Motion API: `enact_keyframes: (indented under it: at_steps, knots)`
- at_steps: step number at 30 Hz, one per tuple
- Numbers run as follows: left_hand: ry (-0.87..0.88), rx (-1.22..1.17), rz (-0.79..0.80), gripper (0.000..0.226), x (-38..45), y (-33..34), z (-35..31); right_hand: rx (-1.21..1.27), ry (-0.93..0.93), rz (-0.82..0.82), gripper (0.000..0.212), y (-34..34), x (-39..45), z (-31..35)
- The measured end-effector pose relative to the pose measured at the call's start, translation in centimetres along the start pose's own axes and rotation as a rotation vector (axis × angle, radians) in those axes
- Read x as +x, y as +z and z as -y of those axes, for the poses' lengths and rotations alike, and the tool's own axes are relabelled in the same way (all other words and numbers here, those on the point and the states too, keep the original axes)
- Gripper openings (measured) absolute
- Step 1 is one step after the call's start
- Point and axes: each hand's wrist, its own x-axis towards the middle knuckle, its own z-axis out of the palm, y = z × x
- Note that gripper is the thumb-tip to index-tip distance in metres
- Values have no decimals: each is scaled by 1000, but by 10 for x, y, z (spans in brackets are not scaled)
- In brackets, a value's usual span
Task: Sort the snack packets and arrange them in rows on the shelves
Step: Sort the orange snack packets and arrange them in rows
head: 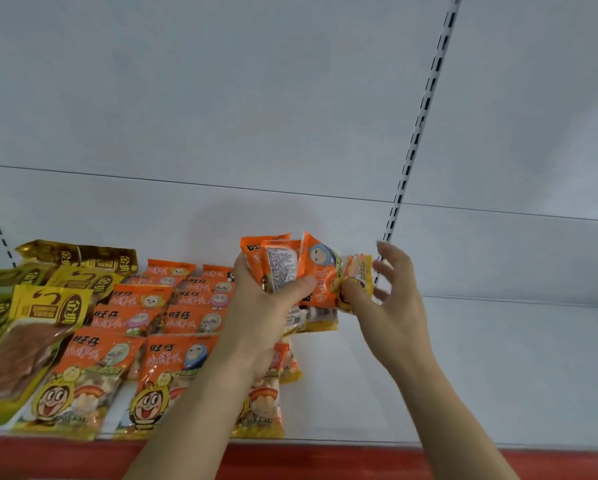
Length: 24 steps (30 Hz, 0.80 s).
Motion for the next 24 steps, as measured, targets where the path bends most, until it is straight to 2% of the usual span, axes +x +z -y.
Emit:
enact_keyframes:
  at_steps: [1,4,8,11,13,16,18,19,21,24]
  knots:
    - [-9,1,22,68,2,-1,0,-61,-84,78,52,-6,5,-1]
    - [-44,1,49,59,5,-3,-1,-190,-258,270,49,-21,18,-1]
    - [-81,1,20,55,9,-3,-1,-375,-239,425,61,-32,29,0]
    - [-77,-33,2,53,11,1,-2,-281,-220,517,60,-30,29,2]
    - [-81,-60,-15,44,11,1,-3,-208,-223,485,46,-28,30,1]
    - [-80,-81,-65,41,16,-7,-7,-166,-222,214,35,-24,44,-17]
    - [-69,-89,-127,45,21,-14,-9,-166,-117,33,33,-18,59,-32]
    - [-66,-94,-147,46,23,-17,-10,-210,-69,-6,34,-12,66,-39]
    - [-67,-100,-163,49,26,-20,-10,-324,-33,27,42,4,73,-50]
    - [-65,-96,-178,45,28,-24,-8,-400,-55,187,52,32,73,-62]
